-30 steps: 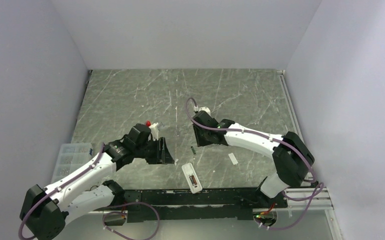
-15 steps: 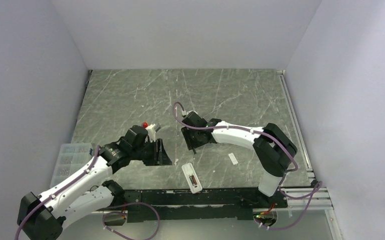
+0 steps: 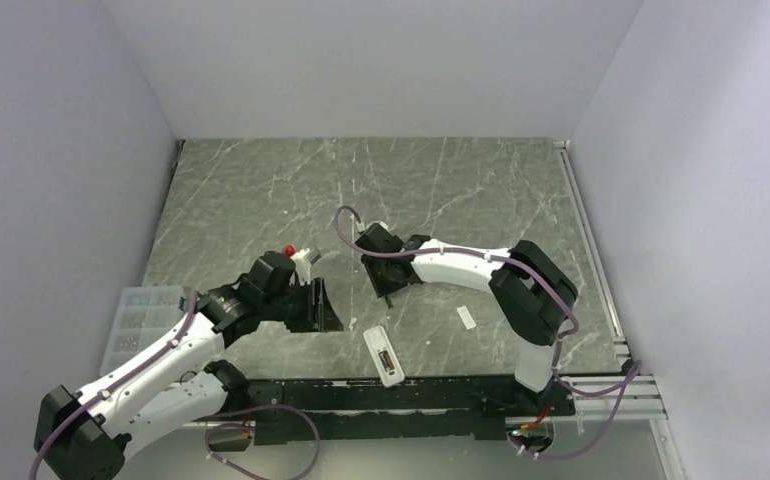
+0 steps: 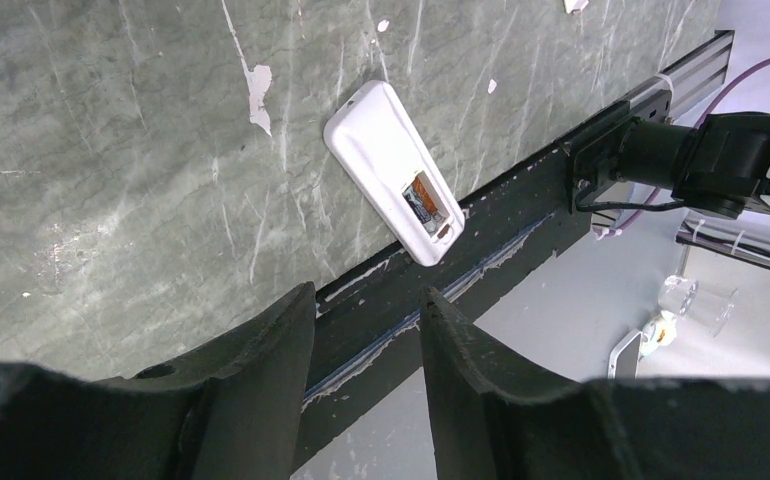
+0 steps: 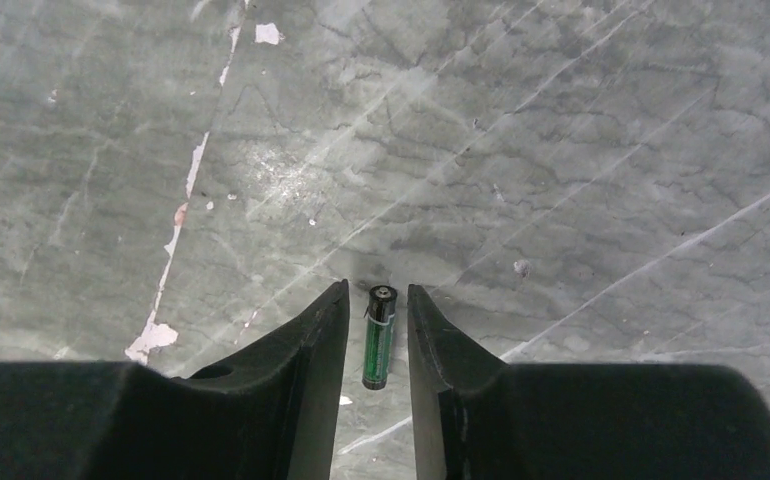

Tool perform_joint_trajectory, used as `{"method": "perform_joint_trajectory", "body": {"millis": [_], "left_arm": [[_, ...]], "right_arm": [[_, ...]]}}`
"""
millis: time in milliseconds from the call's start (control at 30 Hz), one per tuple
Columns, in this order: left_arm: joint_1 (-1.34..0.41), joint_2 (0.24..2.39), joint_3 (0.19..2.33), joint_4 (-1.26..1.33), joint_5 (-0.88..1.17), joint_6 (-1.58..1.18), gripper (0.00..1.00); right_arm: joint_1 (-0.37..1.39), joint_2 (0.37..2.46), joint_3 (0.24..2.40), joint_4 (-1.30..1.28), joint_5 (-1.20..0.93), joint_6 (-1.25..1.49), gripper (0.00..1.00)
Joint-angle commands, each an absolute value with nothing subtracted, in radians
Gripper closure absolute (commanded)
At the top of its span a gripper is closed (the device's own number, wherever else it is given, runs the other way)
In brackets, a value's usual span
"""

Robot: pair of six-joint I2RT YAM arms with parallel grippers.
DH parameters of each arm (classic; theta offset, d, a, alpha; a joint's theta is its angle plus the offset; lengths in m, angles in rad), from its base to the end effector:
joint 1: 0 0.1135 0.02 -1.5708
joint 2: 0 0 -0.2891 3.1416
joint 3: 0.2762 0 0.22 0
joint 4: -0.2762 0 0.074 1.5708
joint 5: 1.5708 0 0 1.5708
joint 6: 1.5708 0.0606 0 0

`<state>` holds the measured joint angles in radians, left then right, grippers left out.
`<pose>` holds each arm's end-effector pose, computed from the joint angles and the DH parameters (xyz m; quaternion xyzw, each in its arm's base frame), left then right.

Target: Load the batteries into the remote control

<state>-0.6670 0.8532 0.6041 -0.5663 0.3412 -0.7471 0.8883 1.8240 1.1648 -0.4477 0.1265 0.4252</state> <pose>0.0972 -0.1024 0.2418 0.0259 0.9178 -0.3561 0.1738 0.2308 0.2718 0.1912 -0.2087 0.9487 0.0913 0.2193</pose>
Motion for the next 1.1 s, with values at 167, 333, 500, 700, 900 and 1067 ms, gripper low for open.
{"method": "perform_joint_trajectory", "body": {"millis": [167, 333, 500, 700, 900, 1067], "left_arm": [[-0.666, 0.83, 0.597, -0.567, 0.332, -0.755, 0.51], [-0.666, 0.839, 0.592, -0.549, 0.337, -0.759, 0.51], [-0.666, 0.851, 0.594, -0.54, 0.34, -0.759, 0.51], [-0.666, 0.864, 0.587, -0.523, 0.34, -0.763, 0.51], [-0.666, 0.888, 0.575, -0.487, 0.353, -0.777, 0.51], [-0.666, 0.907, 0.56, -0.457, 0.365, -0.79, 0.51]], "right_arm": [[0.903, 1.869, 1.206, -0.494, 0.169, 0.415, 0.74], [0.913, 1.868, 1.195, -0.495, 0.174, 0.42, 0.85], [0.919, 1.818, 1.184, -0.501, 0.194, 0.434, 0.96], [0.921, 1.699, 1.144, -0.497, 0.184, 0.464, 1.0], [0.939, 1.541, 1.054, -0.471, 0.146, 0.521, 1.0], [0.998, 1.371, 0.911, -0.385, 0.134, 0.606, 1.0]]}}
